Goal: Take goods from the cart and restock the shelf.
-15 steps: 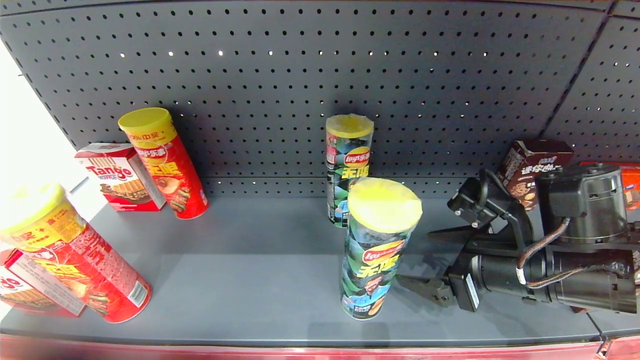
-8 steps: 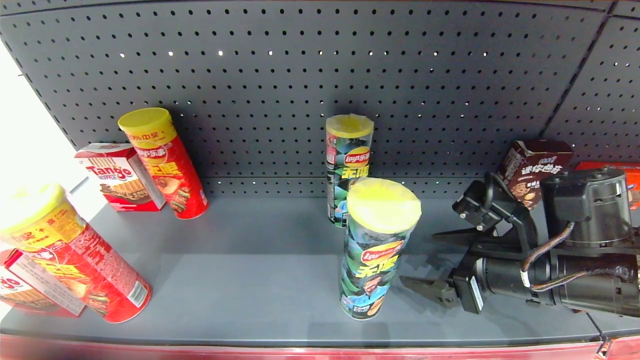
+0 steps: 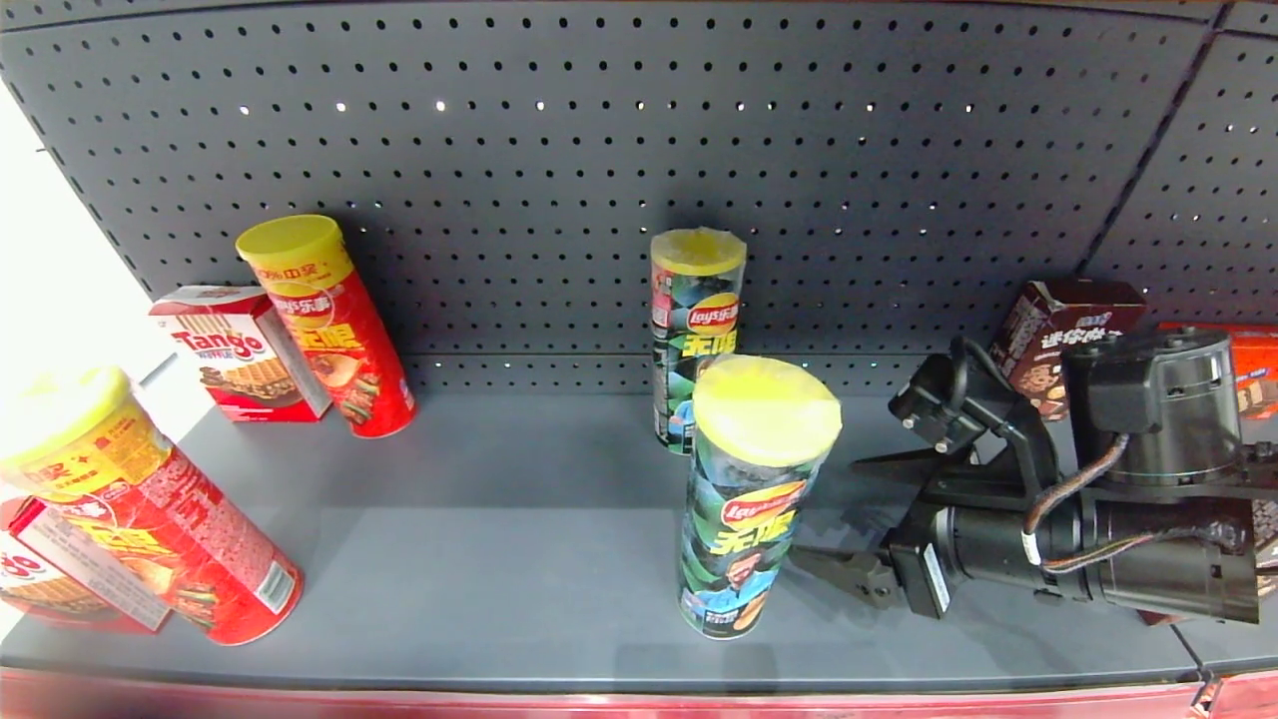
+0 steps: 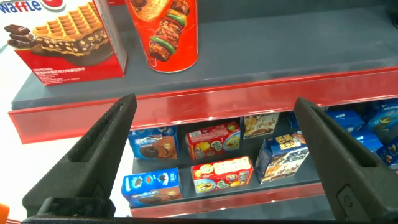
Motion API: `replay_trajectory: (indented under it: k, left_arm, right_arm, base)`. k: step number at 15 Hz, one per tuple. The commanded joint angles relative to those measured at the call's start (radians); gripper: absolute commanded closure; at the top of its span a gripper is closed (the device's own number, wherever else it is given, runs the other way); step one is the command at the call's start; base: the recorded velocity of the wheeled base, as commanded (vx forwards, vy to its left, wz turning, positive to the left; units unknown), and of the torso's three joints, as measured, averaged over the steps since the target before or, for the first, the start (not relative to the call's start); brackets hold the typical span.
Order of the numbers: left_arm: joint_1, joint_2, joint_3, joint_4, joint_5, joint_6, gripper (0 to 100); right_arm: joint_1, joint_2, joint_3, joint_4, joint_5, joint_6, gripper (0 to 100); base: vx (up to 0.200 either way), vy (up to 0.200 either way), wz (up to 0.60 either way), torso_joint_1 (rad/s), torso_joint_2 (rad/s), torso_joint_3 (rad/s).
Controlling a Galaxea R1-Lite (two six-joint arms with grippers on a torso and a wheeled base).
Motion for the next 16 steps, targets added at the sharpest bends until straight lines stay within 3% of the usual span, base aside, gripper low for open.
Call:
replay_trajectory:
  k: [1,16]
  left_arm:
    - [0.0,0.001,0.0,0.0,0.0,0.0,0]
    - [0.0,0.001,0.0,0.0,0.002,0.0,0]
  right_arm:
    - [0.008,0.016,-0.006,0.0,0.0,-0.001,0]
    - [0.017,0.032,-0.019,-0.006,0.0,-0.001,0]
  base:
    - [0.0,0.0,0.0,0.0,0.0,0.0]
    - [0.0,0.0,0.0,0.0,0.0,0.0]
